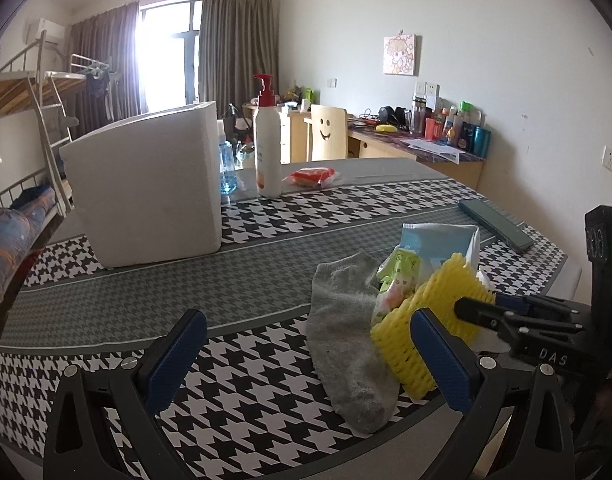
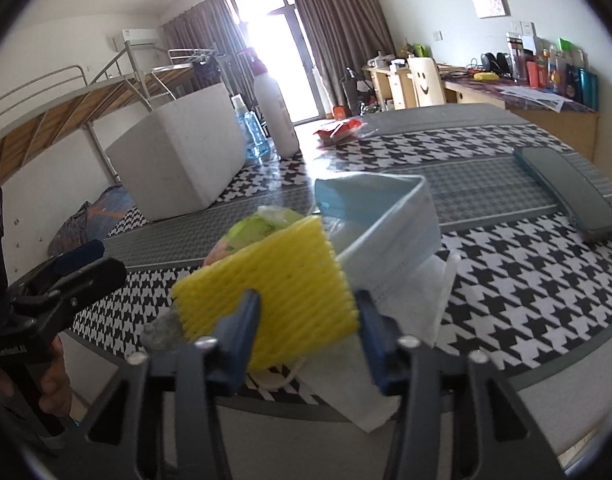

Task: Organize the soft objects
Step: 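Lower the right gripper onto the yellow mesh foam sleeve and close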

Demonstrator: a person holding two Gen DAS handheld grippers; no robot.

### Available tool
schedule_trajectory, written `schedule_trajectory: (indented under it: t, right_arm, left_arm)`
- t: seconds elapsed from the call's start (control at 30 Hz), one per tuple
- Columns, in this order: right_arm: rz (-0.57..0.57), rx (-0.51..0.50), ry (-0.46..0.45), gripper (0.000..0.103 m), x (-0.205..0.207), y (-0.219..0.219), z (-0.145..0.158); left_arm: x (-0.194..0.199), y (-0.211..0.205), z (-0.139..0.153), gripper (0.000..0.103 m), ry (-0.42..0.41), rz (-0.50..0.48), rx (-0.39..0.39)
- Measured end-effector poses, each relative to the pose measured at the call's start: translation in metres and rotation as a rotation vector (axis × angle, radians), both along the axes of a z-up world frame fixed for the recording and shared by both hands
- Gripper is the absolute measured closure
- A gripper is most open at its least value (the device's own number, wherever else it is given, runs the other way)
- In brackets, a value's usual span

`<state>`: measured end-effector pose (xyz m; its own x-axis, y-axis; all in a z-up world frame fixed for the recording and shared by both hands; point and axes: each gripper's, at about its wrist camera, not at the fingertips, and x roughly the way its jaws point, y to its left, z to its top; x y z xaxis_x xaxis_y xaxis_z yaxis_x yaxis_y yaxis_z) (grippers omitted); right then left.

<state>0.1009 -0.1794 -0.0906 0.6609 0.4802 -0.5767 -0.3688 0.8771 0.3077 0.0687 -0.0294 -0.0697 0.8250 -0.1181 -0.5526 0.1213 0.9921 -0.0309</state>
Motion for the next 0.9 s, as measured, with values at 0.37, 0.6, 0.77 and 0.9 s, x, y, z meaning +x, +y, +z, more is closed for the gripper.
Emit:
schedule_trajectory:
  t: [0.37, 0.6, 0.77, 0.9]
  right_arm:
    - [0.021, -0.009, -0.035, 0.090, -0.013, -0.008, 0.017]
    - [0.076, 0.025, 0.020, 0.085, -0.003, -0.001, 0.011]
    - [0.109, 0.023, 0.056, 0.052, 0.002, 0.008, 0.000]
    - [0.135, 0.057, 0.088, 0.051, 0.005, 0.008, -0.005]
  left_arm:
    - [-0.001, -0.004, -0.002, 0.001, 0.004, -0.017, -0.003]
    - [-0.002, -0.002, -0.002, 0.001, 0.005, -0.008, -0.002]
    - [-0.001, -0.001, -0.004, 0.001, 0.014, -0.005, 0.003]
    - [0.000, 0.000, -0.006, 0.001, 0.019, -0.002, 0.006]
